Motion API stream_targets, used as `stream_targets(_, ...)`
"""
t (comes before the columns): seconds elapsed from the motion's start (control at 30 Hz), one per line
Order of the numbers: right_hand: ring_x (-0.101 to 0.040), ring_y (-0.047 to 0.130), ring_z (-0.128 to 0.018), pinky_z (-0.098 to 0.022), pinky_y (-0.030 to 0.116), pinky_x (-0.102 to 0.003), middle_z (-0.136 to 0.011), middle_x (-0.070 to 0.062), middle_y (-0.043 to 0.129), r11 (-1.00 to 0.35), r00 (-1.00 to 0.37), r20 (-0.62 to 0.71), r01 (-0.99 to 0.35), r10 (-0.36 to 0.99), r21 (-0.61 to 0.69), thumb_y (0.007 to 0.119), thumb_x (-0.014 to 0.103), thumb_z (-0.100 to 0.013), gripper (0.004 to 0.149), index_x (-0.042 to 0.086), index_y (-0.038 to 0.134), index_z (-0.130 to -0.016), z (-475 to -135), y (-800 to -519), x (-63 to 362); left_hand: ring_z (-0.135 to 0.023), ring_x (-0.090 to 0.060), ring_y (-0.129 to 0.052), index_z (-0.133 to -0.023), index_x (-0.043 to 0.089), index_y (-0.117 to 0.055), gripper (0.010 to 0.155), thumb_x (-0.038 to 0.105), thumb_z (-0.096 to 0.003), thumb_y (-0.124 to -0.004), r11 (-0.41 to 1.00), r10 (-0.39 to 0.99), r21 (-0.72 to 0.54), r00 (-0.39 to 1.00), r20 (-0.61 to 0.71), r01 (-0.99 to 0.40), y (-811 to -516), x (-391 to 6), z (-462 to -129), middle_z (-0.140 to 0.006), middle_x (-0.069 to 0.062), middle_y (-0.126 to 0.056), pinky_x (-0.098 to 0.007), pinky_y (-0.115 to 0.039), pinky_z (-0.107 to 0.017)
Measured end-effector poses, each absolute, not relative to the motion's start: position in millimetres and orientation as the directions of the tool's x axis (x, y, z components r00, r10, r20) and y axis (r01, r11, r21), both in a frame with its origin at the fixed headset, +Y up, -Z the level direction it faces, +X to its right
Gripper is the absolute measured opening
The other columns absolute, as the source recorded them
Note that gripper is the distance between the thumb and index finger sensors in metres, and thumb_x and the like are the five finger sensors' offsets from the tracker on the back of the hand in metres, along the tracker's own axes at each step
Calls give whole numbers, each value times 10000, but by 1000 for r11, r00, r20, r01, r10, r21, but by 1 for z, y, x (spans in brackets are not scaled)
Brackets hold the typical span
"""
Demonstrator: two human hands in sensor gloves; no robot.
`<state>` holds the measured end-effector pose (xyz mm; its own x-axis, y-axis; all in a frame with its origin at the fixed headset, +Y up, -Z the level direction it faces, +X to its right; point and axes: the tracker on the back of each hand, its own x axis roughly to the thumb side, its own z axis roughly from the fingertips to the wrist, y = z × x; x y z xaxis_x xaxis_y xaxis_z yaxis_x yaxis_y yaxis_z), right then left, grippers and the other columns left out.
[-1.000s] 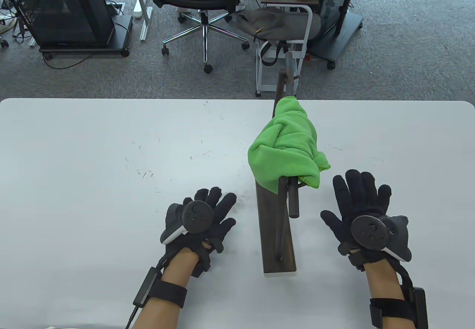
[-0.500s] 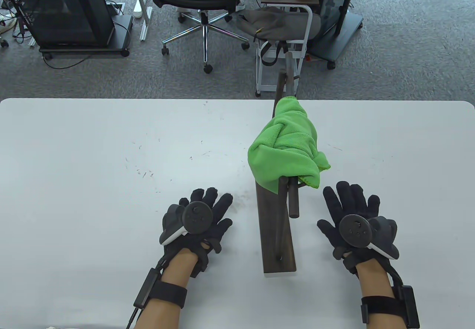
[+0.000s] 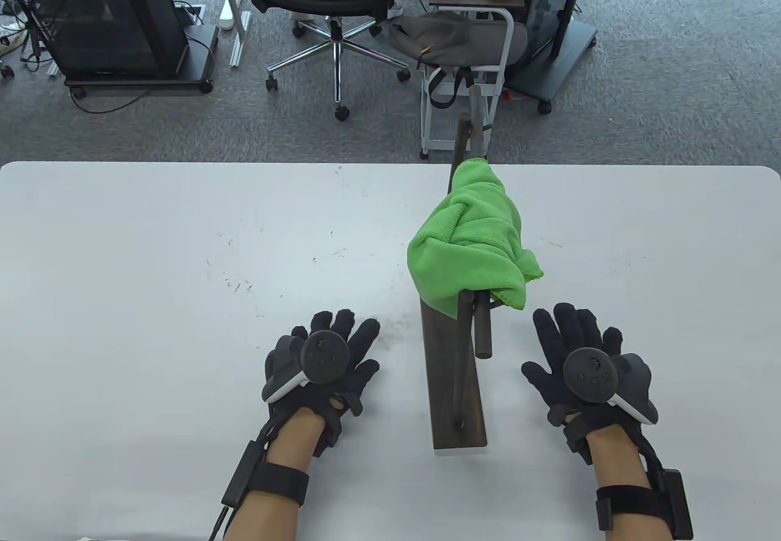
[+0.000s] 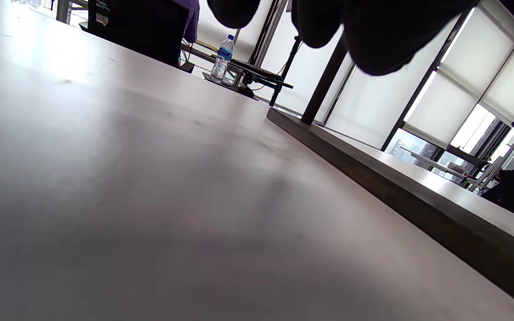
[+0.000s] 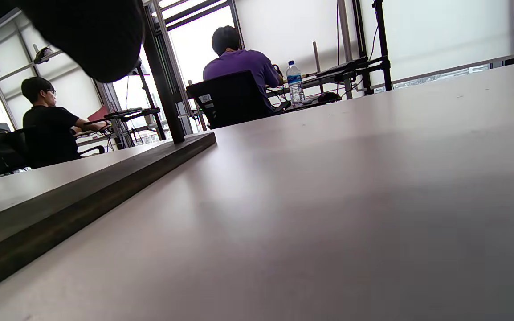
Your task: Hang square towel on desktop hanging rack
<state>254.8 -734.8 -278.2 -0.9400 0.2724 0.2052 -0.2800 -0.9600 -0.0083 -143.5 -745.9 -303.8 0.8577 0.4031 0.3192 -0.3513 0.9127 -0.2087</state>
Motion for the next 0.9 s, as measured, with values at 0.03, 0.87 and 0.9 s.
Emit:
stream_targets(0.03, -514, 249, -1037, -602, 199, -781, -1168, -130, 164, -960, -941, 204, -279, 271, -12, 760, 557, -520, 797, 373, 175, -1030, -278, -735, 255, -1076, -564, -270, -1129, 326, -529, 679, 479, -518, -784, 914, 401, -207, 858, 321, -349, -745, -144, -303, -1166, -120, -363, -757, -195, -622)
stream_targets(0.87, -508, 251, -1038, -605, 203, -779, -1168, -125, 163, -976, -956, 194, -216, 218, 34, 752, 555, -520, 787, 392, 167, -1022, -280, -745, 255, -1077, -568, -289, -1131, 327, -526, 679, 481, -522, -781, 876, 480, -245, 804, 352, -415, -741, -136, -301, -1167, -124, -369, -760, -207, -625)
stream_targets(0.9, -508, 251, -1038, -606, 203, -779, -1168, -124, 162, -976, -957, 194, -214, 217, 36, 749, 558, -521, 787, 392, 165, -1022, -281, -746, 255, -1076, -569, -289, -1132, 327, -526, 679, 480, -522, -782, 878, 474, -251, 808, 350, -407, -742, -136, -302, -1166, -126, -369, -760, -207, -624)
